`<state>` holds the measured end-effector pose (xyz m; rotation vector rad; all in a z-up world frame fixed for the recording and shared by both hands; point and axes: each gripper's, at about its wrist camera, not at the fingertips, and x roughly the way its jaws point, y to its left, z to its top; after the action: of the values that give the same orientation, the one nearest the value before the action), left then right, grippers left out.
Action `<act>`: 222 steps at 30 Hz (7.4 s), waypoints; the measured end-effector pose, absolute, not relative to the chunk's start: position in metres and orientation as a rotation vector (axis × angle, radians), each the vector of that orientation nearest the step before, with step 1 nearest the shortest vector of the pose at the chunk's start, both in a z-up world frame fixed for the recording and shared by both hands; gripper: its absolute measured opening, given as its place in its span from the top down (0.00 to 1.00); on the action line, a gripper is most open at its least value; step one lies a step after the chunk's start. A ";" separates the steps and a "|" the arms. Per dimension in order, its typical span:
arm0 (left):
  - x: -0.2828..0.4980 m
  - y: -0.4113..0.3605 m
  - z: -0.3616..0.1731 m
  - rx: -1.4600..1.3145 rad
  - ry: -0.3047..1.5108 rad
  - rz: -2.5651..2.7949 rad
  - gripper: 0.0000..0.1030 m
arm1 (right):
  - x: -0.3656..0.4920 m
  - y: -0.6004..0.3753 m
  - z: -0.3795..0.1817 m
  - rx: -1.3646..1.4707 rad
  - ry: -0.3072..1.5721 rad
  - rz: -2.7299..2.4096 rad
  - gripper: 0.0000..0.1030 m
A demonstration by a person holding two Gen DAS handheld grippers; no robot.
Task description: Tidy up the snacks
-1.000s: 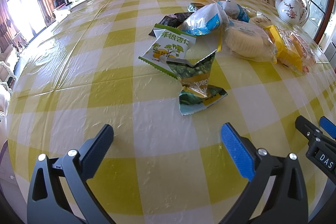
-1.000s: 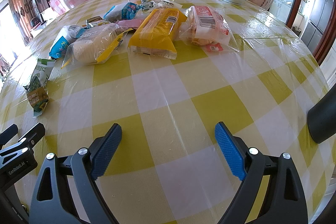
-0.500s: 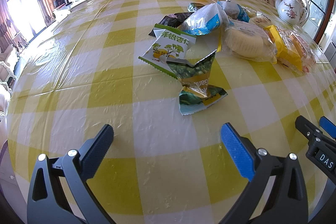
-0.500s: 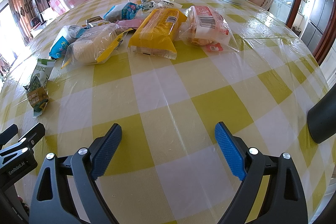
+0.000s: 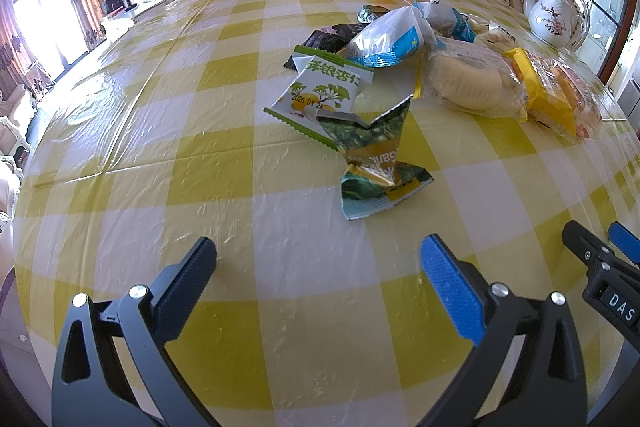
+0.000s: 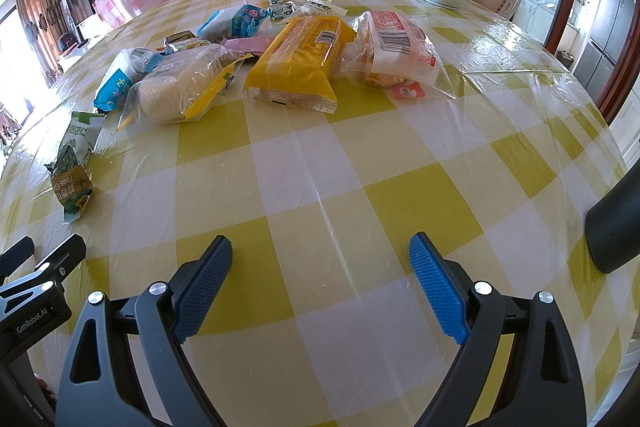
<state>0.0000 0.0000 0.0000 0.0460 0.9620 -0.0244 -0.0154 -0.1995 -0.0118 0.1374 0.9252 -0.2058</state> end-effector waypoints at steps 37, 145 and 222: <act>-0.014 0.038 0.011 -0.135 0.959 -0.207 0.01 | -0.019 -0.204 -0.012 0.076 0.942 -0.054 0.15; -0.124 0.062 0.047 -0.105 0.729 -0.179 0.73 | -0.115 -0.145 0.021 0.196 0.697 0.328 0.41; 0.089 0.046 0.014 -0.498 0.896 0.049 0.02 | -0.085 -0.177 0.007 0.383 0.749 0.328 0.20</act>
<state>0.0888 0.0461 0.0136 -0.4977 0.8957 0.0494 -0.0852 -0.1772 0.0072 0.3829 0.7490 0.3280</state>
